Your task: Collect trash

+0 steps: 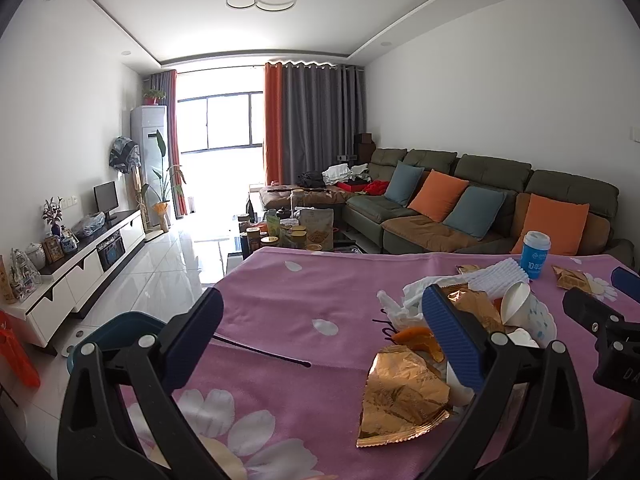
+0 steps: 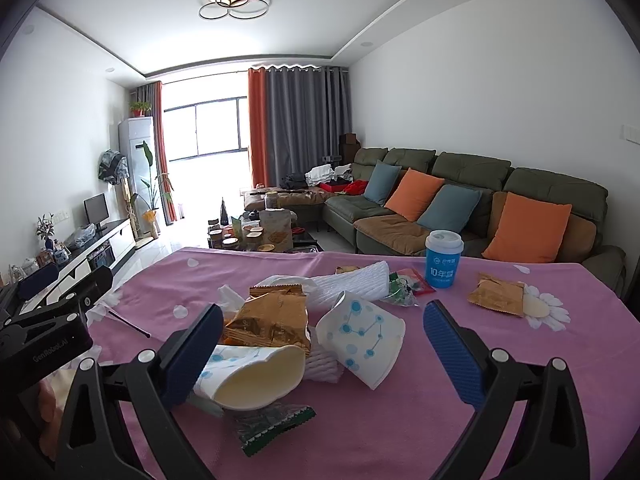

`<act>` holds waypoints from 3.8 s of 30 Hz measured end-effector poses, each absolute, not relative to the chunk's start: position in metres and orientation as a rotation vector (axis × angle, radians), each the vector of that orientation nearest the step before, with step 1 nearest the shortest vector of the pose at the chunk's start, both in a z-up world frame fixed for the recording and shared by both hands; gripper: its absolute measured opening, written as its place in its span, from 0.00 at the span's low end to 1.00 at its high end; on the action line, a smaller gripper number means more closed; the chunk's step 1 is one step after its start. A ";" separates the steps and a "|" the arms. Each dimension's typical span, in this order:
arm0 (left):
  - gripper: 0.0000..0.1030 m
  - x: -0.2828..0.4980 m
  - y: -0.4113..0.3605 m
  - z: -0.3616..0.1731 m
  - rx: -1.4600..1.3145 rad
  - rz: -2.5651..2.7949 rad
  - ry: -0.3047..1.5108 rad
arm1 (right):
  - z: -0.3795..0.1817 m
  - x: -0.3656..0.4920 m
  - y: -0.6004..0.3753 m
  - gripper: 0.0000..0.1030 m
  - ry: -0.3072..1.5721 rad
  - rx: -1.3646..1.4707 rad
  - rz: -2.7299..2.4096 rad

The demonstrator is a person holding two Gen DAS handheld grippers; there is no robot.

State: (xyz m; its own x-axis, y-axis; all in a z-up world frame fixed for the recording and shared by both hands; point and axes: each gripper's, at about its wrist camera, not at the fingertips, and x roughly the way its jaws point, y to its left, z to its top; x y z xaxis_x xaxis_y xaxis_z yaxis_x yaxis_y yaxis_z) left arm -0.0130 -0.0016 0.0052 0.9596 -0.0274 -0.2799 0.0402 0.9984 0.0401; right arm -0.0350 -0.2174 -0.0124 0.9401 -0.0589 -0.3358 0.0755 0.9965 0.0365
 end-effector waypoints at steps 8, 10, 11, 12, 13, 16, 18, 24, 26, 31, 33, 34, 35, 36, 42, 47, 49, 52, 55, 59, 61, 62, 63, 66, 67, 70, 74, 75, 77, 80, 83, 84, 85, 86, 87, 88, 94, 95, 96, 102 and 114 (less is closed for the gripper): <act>0.95 -0.014 -0.001 0.005 0.044 -0.036 0.281 | -0.012 -0.034 -0.217 0.94 0.342 0.055 -0.073; 0.95 -0.014 -0.001 0.004 0.044 -0.037 0.281 | -0.012 -0.034 -0.217 0.94 0.345 0.055 -0.073; 0.95 -0.014 -0.001 0.004 0.045 -0.036 0.280 | -0.012 -0.034 -0.217 0.94 0.345 0.058 -0.072; 0.95 -0.014 -0.001 0.004 0.044 -0.036 0.281 | -0.013 -0.033 -0.217 0.94 0.346 0.059 -0.072; 0.95 -0.014 -0.001 0.004 0.044 -0.037 0.282 | -0.013 -0.033 -0.217 0.94 0.346 0.058 -0.072; 0.95 -0.013 0.000 0.004 0.044 -0.039 0.283 | -0.013 -0.034 -0.217 0.94 0.347 0.058 -0.071; 0.95 -0.013 0.000 0.004 0.043 -0.037 0.281 | -0.012 -0.035 -0.217 0.94 0.344 0.059 -0.070; 0.95 -0.013 -0.001 0.003 0.045 -0.037 0.280 | -0.012 -0.033 -0.217 0.94 0.343 0.061 -0.068; 0.95 -0.013 0.000 0.003 0.043 -0.038 0.281 | -0.012 -0.032 -0.217 0.94 0.343 0.060 -0.067; 0.95 -0.014 0.000 0.003 0.045 -0.037 0.280 | -0.012 -0.031 -0.216 0.94 0.343 0.059 -0.065; 0.95 -0.014 -0.001 0.003 0.045 -0.038 0.281 | -0.012 -0.030 -0.217 0.94 0.344 0.060 -0.065; 0.95 -0.014 0.000 0.003 0.043 -0.038 0.281 | -0.012 -0.029 -0.216 0.94 0.345 0.061 -0.064; 0.95 -0.014 0.000 0.003 0.044 -0.038 0.280 | -0.013 -0.029 -0.216 0.94 0.346 0.061 -0.063; 0.95 -0.014 0.000 0.003 0.044 -0.038 0.280 | -0.013 -0.029 -0.216 0.94 0.346 0.061 -0.064; 0.95 -0.014 0.000 0.002 0.044 -0.038 0.280 | -0.013 -0.029 -0.215 0.94 0.348 0.062 -0.060; 0.95 -0.014 0.000 0.001 0.044 -0.042 0.284 | -0.016 -0.027 -0.216 0.94 0.356 0.070 -0.049; 0.95 -0.014 0.001 0.000 0.045 -0.048 0.289 | -0.017 -0.026 -0.215 0.94 0.364 0.072 -0.042; 0.95 -0.014 0.003 -0.003 0.048 -0.060 0.300 | -0.020 -0.023 -0.217 0.94 0.385 0.081 -0.025; 0.95 -0.012 0.005 -0.007 0.052 -0.071 0.318 | -0.022 -0.022 -0.217 0.94 0.402 0.083 -0.014; 0.95 -0.007 0.005 -0.010 0.056 -0.100 0.355 | -0.028 -0.017 -0.224 0.94 0.439 0.110 0.005; 0.95 -0.004 0.004 -0.013 0.056 -0.141 0.389 | -0.031 -0.013 -0.229 0.94 0.461 0.124 -0.004; 0.95 -0.003 0.003 -0.014 0.059 -0.159 0.402 | -0.032 -0.011 -0.233 0.94 0.473 0.128 -0.013; 0.95 -0.002 0.001 -0.015 0.065 -0.177 0.413 | -0.034 -0.009 -0.236 0.94 0.482 0.133 -0.021; 0.95 -0.002 -0.007 -0.019 0.081 -0.237 0.432 | -0.040 -0.001 -0.251 0.94 0.525 0.175 -0.031; 0.95 -0.003 -0.011 -0.020 0.084 -0.262 0.437 | -0.043 0.002 -0.257 0.94 0.540 0.192 -0.029; 0.94 -0.005 -0.020 -0.022 0.099 -0.345 0.451 | -0.052 0.011 -0.275 0.94 0.582 0.245 -0.036; 0.92 -0.012 -0.035 -0.024 0.148 -0.443 0.444 | -0.066 0.021 -0.298 0.93 0.637 0.341 -0.020; 0.91 -0.013 -0.038 -0.025 0.153 -0.477 0.449 | -0.069 0.022 -0.302 0.93 0.648 0.367 -0.010; 0.89 -0.014 -0.043 -0.026 0.159 -0.528 0.465 | -0.074 0.026 -0.307 0.91 0.668 0.405 0.012; 0.88 -0.012 -0.050 -0.028 0.139 -0.592 0.508 | -0.080 0.032 -0.312 0.90 0.687 0.448 0.049; 0.89 -0.009 -0.055 -0.028 0.122 -0.631 0.544 | -0.082 0.037 -0.313 0.89 0.705 0.486 0.088; 0.89 -0.006 -0.058 -0.029 0.121 -0.634 0.558 | -0.083 0.039 -0.313 0.86 0.710 0.493 0.099; 0.89 -0.003 -0.060 -0.030 0.120 -0.632 0.572 | -0.084 0.041 -0.312 0.84 0.716 0.498 0.114; 0.89 0.001 -0.061 -0.031 0.114 -0.632 0.586 | -0.084 0.043 -0.312 0.83 0.721 0.502 0.124; 0.89 0.005 -0.062 -0.032 0.110 -0.630 0.600 | -0.085 0.044 -0.312 0.81 0.728 0.508 0.132; 0.89 0.009 -0.063 -0.034 0.110 -0.625 0.609 | -0.086 0.046 -0.313 0.80 0.732 0.514 0.141; 0.83 0.020 -0.063 -0.040 0.068 -0.678 0.670 | -0.091 0.049 -0.318 0.64 0.744 0.579 0.207; 0.79 0.021 -0.062 -0.041 0.061 -0.689 0.682 | -0.092 0.050 -0.320 0.62 0.745 0.587 0.217; 0.77 0.023 -0.062 -0.042 0.052 -0.706 0.695 | -0.092 0.049 -0.320 0.59 0.745 0.593 0.225; 0.69 0.028 -0.055 -0.045 -0.003 -0.748 0.726 | -0.088 0.042 -0.319 0.41 0.721 0.590 0.262; 0.79 0.031 -0.049 -0.047 -0.014 -0.723 0.755 | -0.067 0.027 -0.311 0.12 0.655 0.464 0.251</act>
